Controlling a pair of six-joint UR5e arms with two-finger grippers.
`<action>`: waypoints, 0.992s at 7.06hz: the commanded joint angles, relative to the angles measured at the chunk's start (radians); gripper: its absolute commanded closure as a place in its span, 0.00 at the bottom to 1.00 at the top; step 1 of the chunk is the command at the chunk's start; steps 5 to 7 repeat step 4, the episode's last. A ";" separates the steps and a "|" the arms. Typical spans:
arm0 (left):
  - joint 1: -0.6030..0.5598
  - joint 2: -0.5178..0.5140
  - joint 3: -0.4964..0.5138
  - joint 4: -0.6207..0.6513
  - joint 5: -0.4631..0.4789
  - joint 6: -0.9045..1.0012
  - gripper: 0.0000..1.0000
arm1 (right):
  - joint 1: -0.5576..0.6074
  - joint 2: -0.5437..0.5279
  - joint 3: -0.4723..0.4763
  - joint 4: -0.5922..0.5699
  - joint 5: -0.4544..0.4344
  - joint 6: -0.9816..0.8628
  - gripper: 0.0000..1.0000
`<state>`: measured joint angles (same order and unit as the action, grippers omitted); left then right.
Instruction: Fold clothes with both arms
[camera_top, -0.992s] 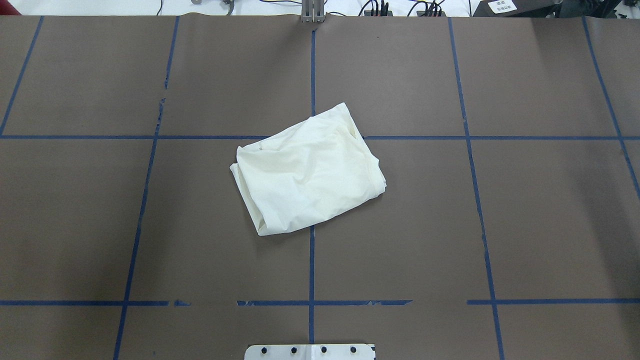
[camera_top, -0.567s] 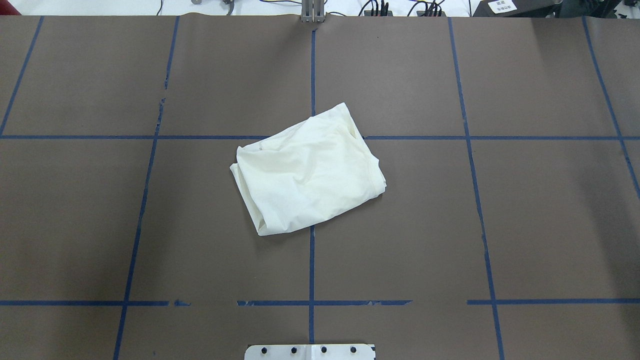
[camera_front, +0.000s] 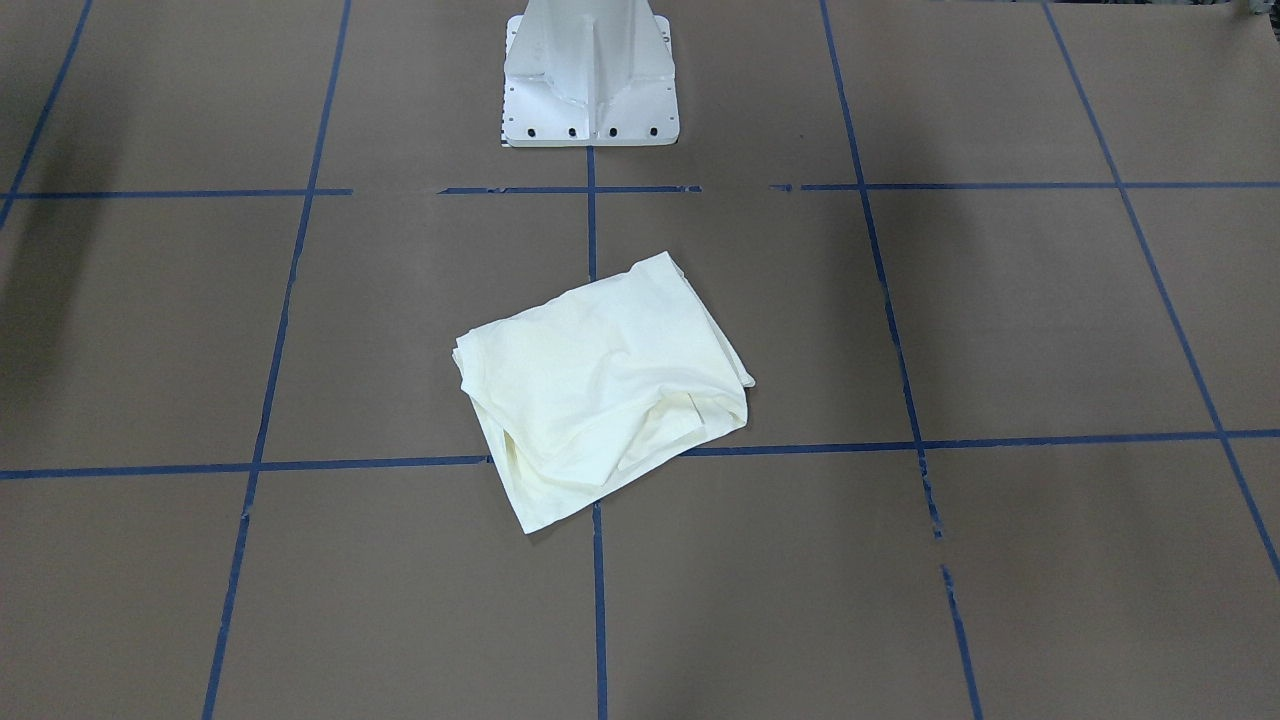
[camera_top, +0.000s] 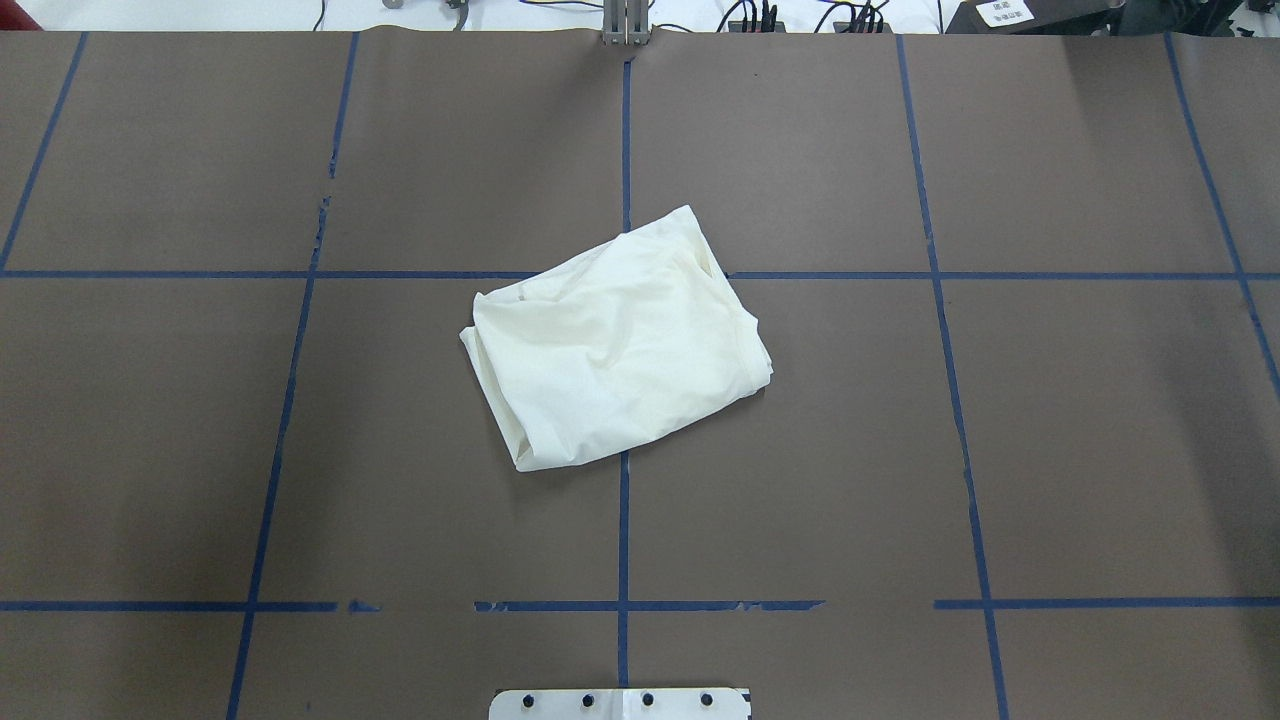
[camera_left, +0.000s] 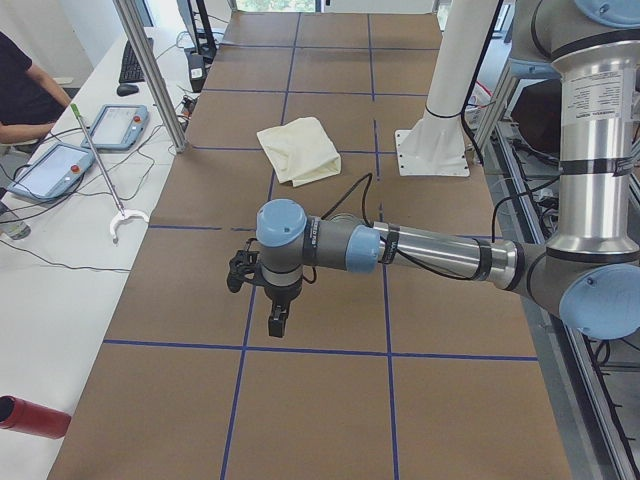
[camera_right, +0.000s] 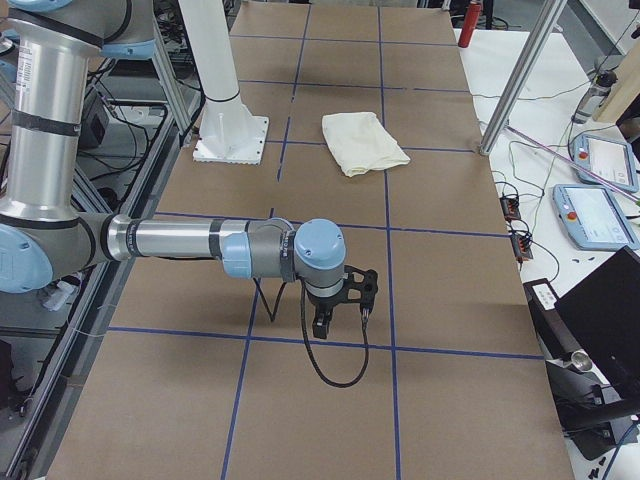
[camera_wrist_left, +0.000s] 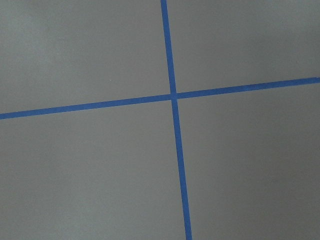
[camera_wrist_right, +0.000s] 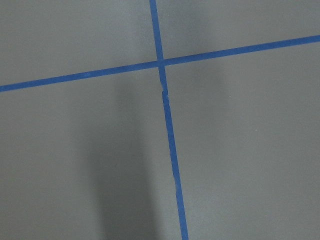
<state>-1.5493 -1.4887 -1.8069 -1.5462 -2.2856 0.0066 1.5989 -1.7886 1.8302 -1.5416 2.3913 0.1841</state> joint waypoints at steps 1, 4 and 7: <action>0.002 -0.001 0.000 0.000 0.000 0.001 0.00 | 0.001 0.000 0.000 0.000 0.000 0.000 0.00; 0.002 -0.001 0.000 -0.012 0.000 0.000 0.00 | -0.001 0.000 0.000 -0.002 0.002 0.002 0.00; 0.002 -0.001 0.000 -0.012 0.000 0.000 0.00 | -0.001 0.000 0.000 -0.002 0.002 0.002 0.00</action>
